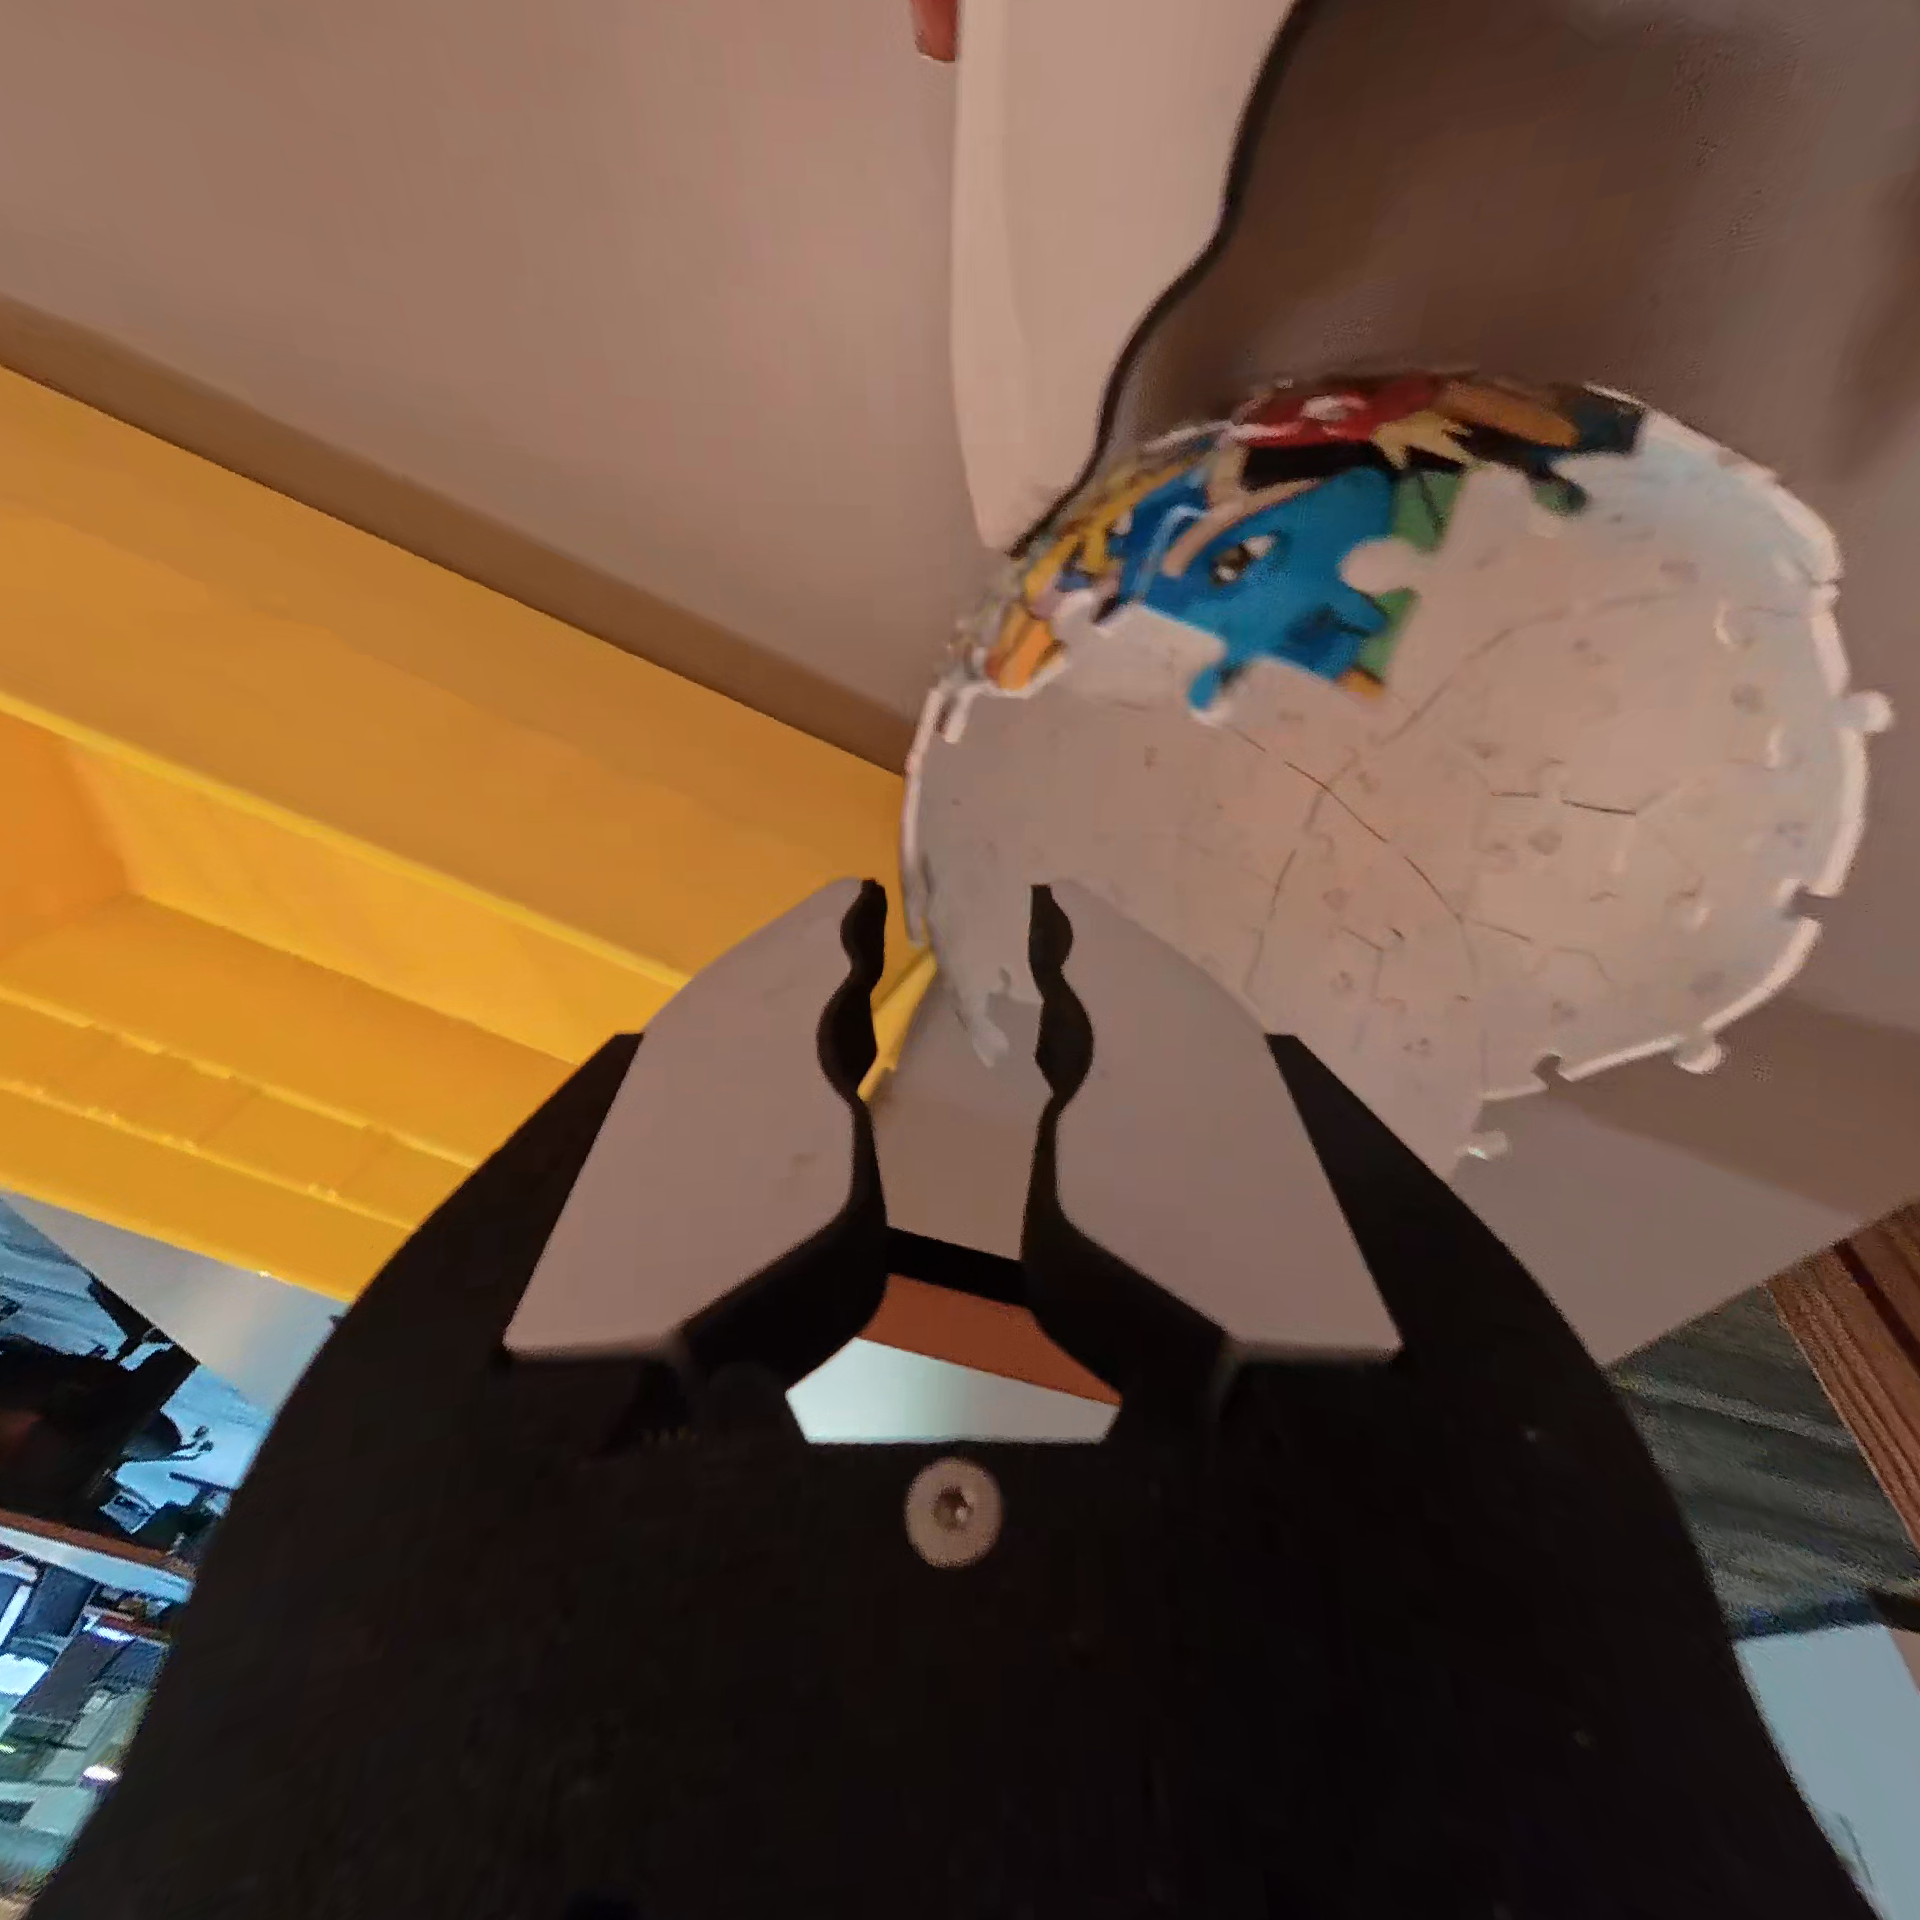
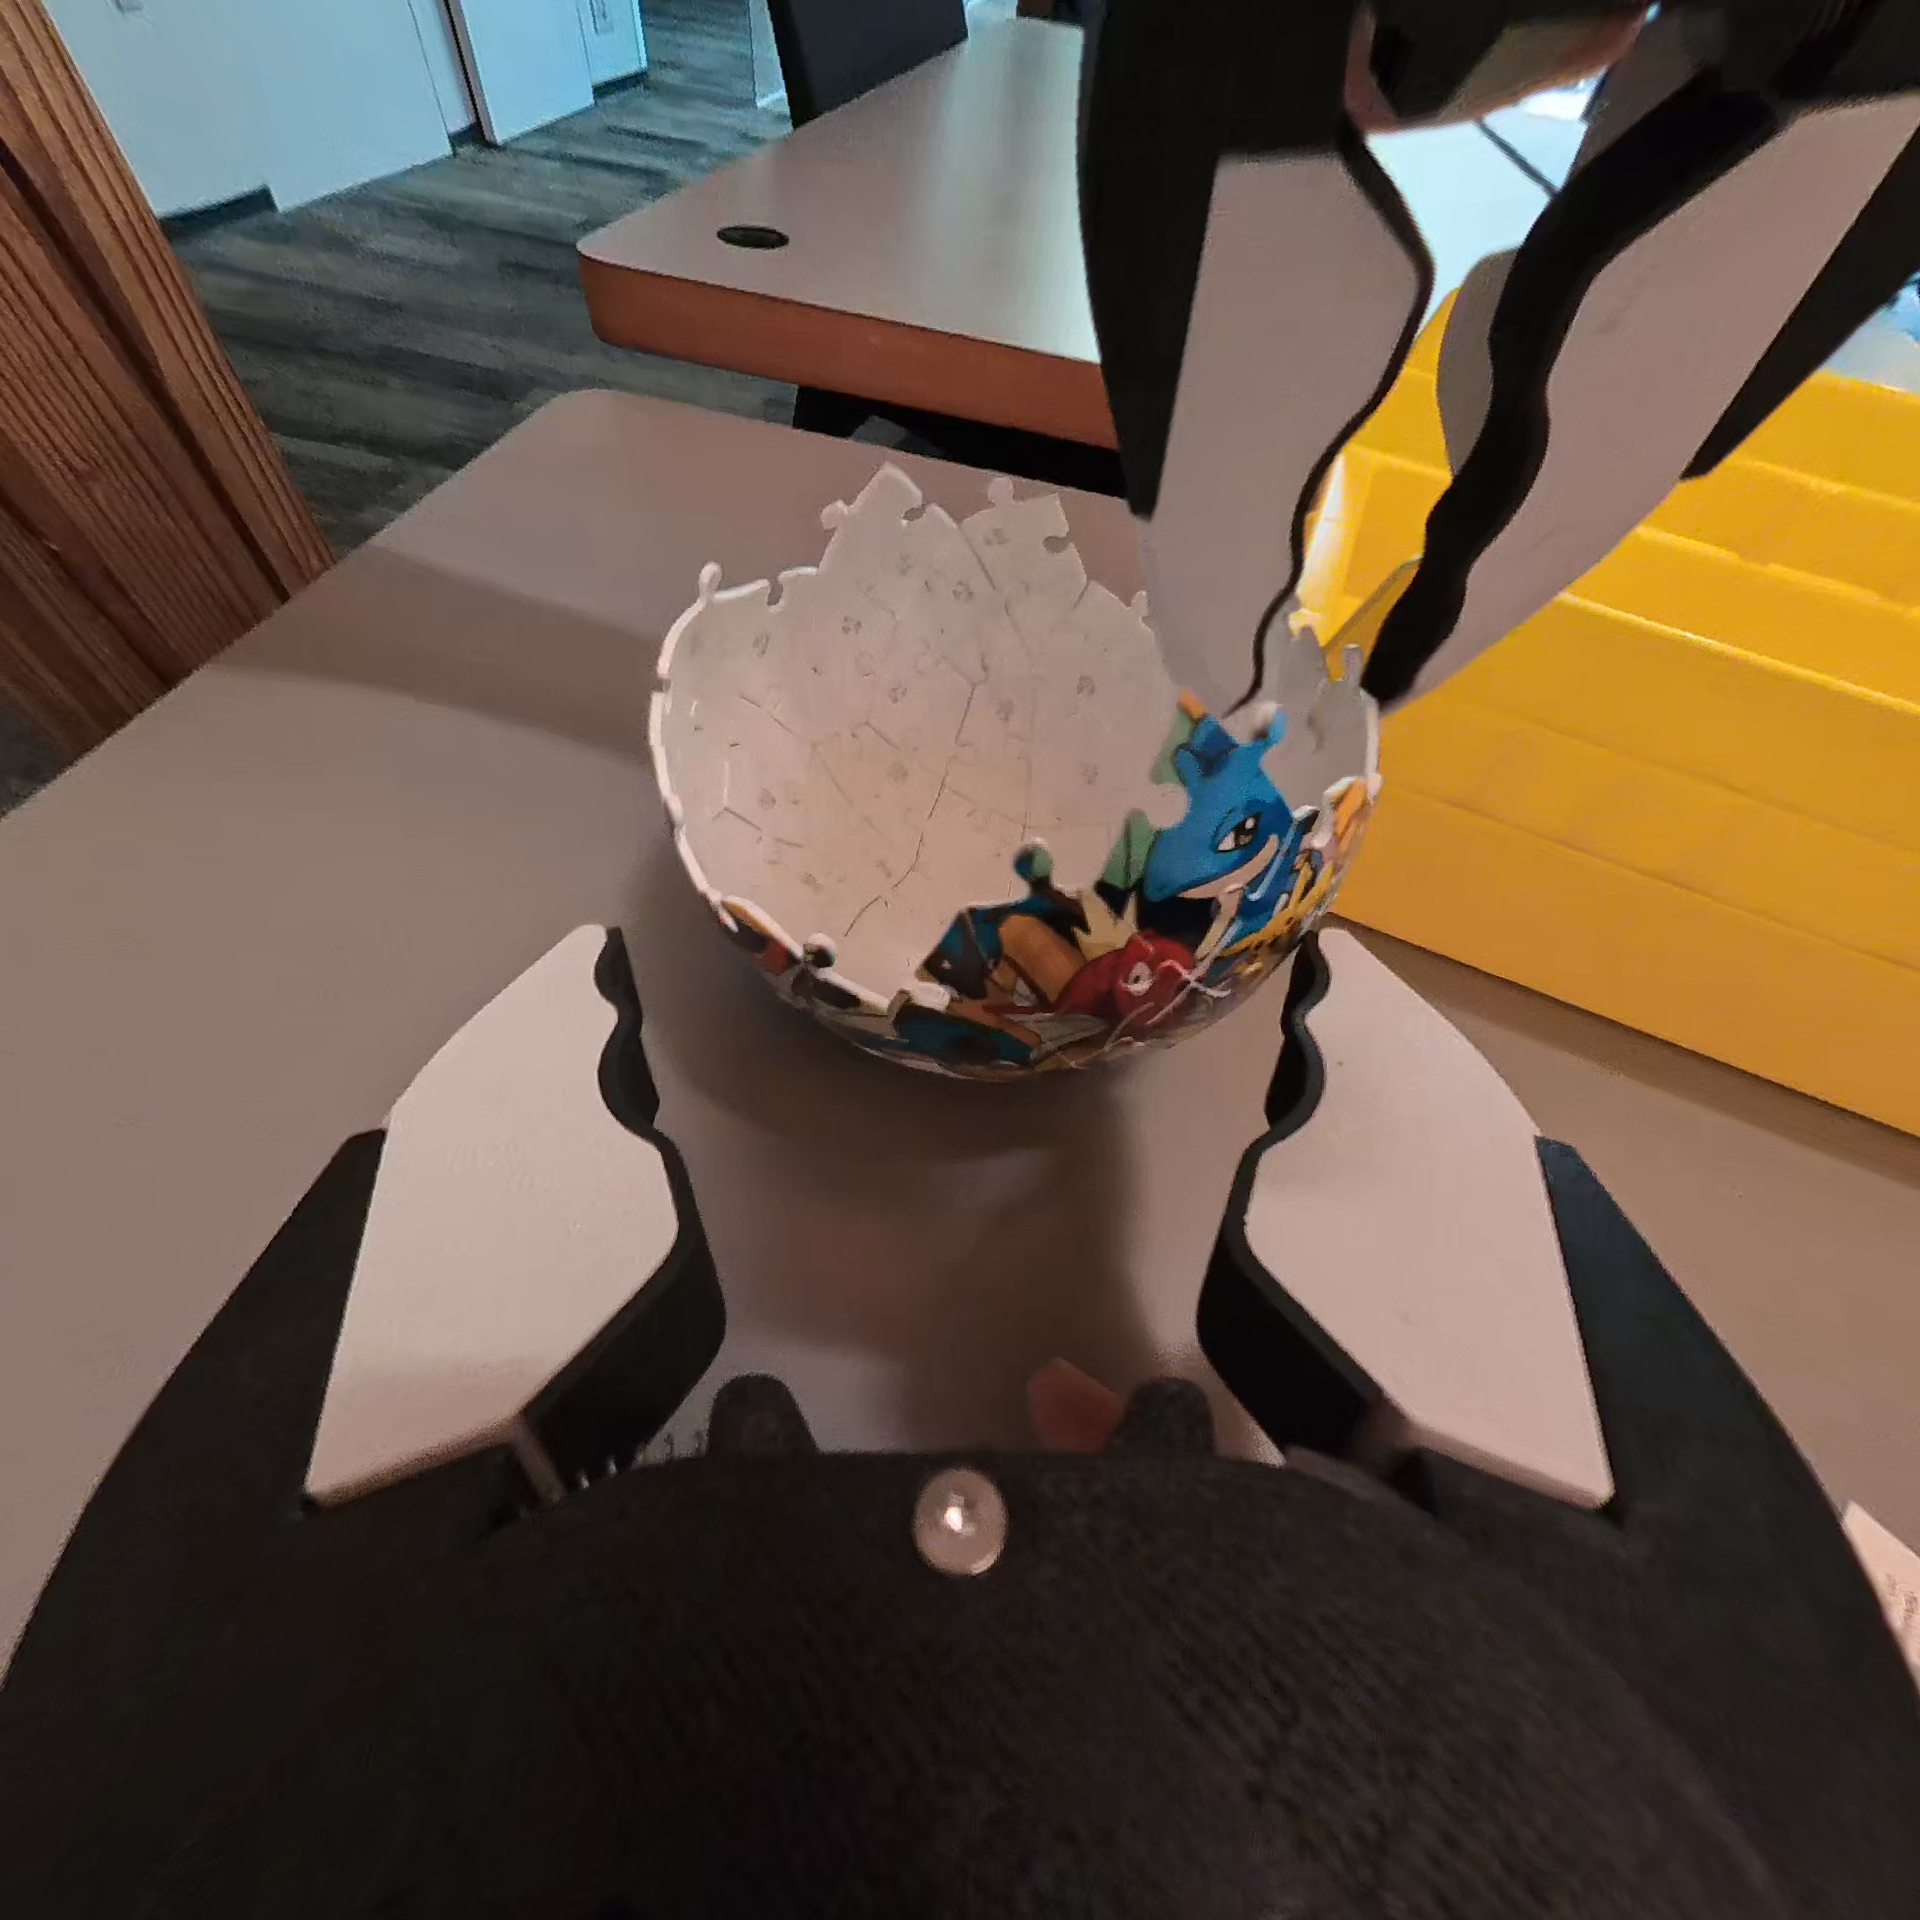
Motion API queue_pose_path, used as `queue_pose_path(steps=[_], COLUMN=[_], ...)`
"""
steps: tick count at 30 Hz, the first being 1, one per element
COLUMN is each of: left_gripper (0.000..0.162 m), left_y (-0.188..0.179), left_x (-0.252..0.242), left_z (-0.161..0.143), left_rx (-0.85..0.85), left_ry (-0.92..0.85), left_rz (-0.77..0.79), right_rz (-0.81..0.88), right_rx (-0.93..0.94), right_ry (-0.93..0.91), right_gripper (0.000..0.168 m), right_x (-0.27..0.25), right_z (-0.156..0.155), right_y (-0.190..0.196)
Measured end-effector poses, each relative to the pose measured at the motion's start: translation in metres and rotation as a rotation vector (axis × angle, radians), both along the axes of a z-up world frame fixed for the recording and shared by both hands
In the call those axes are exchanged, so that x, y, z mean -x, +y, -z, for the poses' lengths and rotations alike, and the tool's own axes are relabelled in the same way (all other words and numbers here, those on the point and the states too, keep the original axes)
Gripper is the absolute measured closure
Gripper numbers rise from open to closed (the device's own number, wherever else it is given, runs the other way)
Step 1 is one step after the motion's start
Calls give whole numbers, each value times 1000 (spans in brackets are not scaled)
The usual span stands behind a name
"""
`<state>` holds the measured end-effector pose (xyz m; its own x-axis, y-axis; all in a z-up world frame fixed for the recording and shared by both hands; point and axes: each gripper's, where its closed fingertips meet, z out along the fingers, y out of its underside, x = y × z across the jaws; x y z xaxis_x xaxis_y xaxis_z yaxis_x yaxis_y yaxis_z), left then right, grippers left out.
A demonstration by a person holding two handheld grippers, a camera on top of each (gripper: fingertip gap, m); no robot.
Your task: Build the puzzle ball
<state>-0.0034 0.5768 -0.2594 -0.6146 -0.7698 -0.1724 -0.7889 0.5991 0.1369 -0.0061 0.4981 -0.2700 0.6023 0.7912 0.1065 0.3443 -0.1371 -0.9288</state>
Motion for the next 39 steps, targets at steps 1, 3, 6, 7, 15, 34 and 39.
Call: queue_pose_path(steps=[1, 3, 6, 7, 15, 34, 39], left_gripper=[135, 133, 133, 134, 143, 139, 136], left_y=[-2, -2, 2, 3, 6, 13, 20], left_x=[4, 8, 5, 4, 22, 56, 64], left_z=[-1, -2, 0, 0, 1, 9, 10], left_rx=[7, 2, -39, -50, -78, 14, -11], left_ry=[8, 2, -39, -45, -58, -259, -299], left_rz=[-9, -20, -1, 1, -79, -476, -543], right_rz=[-5, -13, 5, 13, 42, 118, 150], right_rx=[-4, -27, -41, -43, -89, -213, -301], right_ry=[-14, -26, -38, -37, -62, -239, -287], right_gripper=[48, 46, 47, 49, 57, 42, 44], right_x=[1, 5, 7, 7, 7, 22, 27], right_z=[1, 1, 1, 1, 0, 9, 7], right_y=[0, -1, 2, 4, 5, 14, 12])
